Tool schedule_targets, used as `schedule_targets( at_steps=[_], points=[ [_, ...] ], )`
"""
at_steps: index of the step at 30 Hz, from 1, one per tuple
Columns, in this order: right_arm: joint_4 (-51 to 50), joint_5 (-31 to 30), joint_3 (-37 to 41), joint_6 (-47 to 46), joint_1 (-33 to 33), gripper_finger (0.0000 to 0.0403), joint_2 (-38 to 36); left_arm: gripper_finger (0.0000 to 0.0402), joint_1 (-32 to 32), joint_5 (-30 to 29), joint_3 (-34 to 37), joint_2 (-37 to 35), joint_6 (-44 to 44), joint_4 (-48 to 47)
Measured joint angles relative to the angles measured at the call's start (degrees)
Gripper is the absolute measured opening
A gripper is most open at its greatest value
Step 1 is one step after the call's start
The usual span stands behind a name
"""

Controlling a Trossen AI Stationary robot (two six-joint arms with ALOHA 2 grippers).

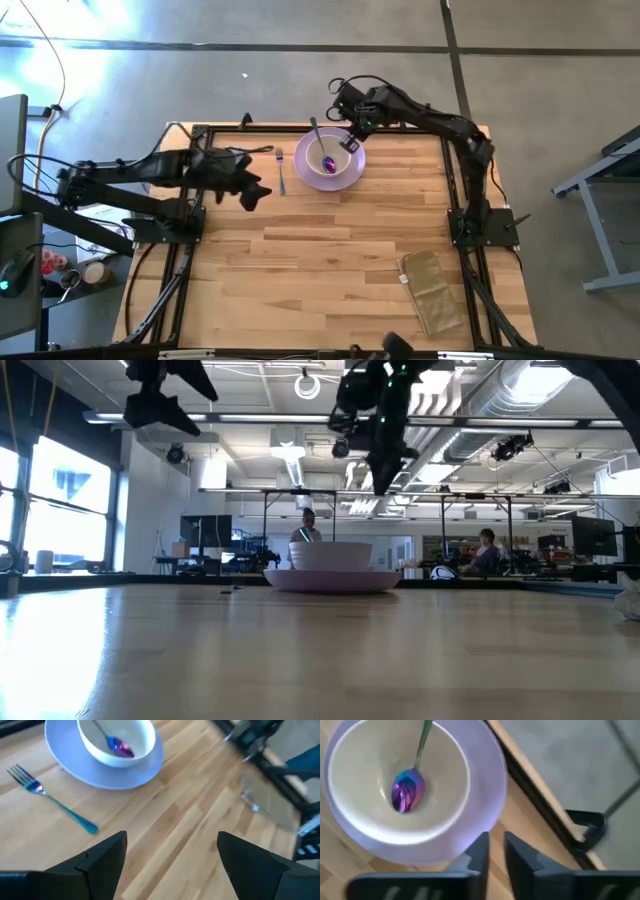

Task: Set table place
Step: Adjust the violet fork

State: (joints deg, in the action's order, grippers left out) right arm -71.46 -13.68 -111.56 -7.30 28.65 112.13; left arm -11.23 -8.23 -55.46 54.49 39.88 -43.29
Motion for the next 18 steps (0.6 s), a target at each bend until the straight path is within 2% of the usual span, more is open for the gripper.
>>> schedule_targets(
  at_steps=[3,7,10,14,18],
  points=[
    [-1.86,-2.07,1.78,-2.9,-2.26,0.0007,-3.76,0.0298,-0.02,-0.19,0.0,3.1,-1.57,-0.11],
    [-1.96,-6.34,7.23,-8.98,-5.3,0.0003,-9.11,0.0294,-0.06,0.74,0.0,7.2,-3.99,-0.28],
    [-1.78,-8.0,13.77,-14.0,-7.18,0.0003,-13.5,0.0273,-0.06,1.59,0.0,10.02,-4.76,-0.28],
    [-1.11,-8.4,22.29,-17.4,-8.82,0.0001,-19.52,0.0209,-0.06,1.69,0.0,13.7,-4.14,-1.25],
    [-0.57,-8.9,28.06,-18.35,-8.97,0.0,-25.95,0.01,-0.15,0.84,0.02,17.59,-3.39,-1.4]
  ],
)
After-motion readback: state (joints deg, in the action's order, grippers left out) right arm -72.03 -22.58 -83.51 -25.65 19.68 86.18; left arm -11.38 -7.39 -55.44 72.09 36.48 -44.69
